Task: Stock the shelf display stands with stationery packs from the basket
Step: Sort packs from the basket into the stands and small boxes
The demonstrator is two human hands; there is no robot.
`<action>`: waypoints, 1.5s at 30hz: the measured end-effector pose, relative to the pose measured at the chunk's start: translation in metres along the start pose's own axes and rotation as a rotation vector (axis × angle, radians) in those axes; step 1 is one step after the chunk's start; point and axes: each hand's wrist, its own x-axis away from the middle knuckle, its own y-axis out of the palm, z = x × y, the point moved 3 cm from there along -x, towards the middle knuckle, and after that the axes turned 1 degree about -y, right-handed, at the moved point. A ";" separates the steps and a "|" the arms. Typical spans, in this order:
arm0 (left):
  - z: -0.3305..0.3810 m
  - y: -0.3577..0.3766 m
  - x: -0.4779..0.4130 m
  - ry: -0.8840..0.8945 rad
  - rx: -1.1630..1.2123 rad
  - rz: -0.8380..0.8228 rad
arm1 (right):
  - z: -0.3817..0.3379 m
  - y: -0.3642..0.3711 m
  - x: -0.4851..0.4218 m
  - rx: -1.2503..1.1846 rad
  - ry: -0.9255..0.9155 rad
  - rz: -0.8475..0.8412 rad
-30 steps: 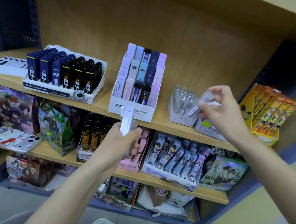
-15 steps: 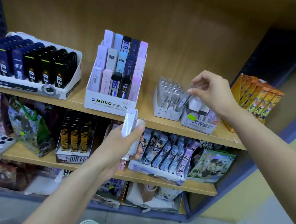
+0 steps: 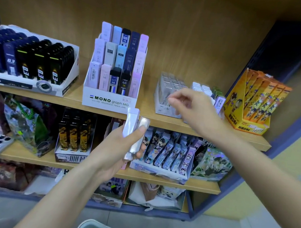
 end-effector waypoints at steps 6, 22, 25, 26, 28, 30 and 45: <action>-0.001 0.004 0.006 -0.005 -0.081 -0.023 | -0.010 0.040 0.030 -0.415 0.331 -0.362; 0.012 0.005 0.010 0.044 -0.021 0.144 | 0.029 -0.057 -0.024 -0.041 0.024 0.315; 0.012 0.004 0.009 0.058 -0.048 0.159 | 0.033 -0.052 -0.031 0.011 -0.022 0.233; 0.012 0.003 0.009 0.064 -0.072 0.166 | 0.033 -0.049 -0.033 0.031 -0.033 0.199; 0.012 0.002 0.009 0.070 -0.120 0.176 | 0.034 -0.045 -0.036 0.097 -0.065 0.151; 0.012 0.001 0.008 0.071 -0.131 0.181 | 0.035 -0.042 -0.039 0.211 -0.096 0.115; 0.012 0.004 0.006 0.062 -0.045 0.155 | 0.028 -0.031 -0.025 0.880 -0.277 0.085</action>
